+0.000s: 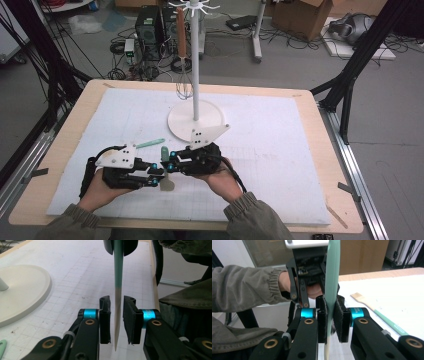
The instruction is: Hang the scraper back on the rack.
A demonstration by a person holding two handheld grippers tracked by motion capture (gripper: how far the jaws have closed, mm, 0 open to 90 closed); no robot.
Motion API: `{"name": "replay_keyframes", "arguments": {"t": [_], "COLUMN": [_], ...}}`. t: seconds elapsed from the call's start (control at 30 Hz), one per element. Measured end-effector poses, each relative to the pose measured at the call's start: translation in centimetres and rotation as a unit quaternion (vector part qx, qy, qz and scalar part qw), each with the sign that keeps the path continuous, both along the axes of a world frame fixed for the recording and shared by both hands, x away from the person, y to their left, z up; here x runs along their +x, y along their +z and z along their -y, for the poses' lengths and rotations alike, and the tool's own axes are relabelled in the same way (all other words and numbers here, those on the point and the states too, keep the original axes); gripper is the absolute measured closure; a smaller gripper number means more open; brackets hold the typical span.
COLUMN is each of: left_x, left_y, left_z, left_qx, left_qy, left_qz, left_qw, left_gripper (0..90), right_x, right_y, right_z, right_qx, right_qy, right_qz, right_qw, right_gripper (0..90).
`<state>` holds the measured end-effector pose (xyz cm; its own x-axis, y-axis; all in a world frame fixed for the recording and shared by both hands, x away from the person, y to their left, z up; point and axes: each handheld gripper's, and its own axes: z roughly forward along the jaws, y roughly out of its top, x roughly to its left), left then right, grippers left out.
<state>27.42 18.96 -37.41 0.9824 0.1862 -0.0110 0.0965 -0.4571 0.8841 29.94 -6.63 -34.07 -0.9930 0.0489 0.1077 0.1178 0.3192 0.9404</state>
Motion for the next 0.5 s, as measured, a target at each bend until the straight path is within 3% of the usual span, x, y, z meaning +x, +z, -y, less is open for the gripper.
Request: {"name": "replay_keyframes", "arguments": {"t": [0.3,0.5], "left_x": [-0.2,-0.2], "left_y": [0.0,0.0], "left_z": [0.2,0.0], "left_qx": [-0.002,-0.006], "left_qy": [0.0,0.002], "left_qz": [-0.002,-0.003], "left_qw": [1.0,1.0], "left_gripper": [83.1,83.8], "right_x": [-0.2,-0.5], "right_y": [-0.1,-0.3], "right_z": [-0.6,-1.3], "right_qx": [0.009,0.012], "right_qy": [0.002,0.003], "right_qz": [0.0,0.018], "right_qw": [1.0,0.9998], "right_gripper": [82.5,80.6]}}
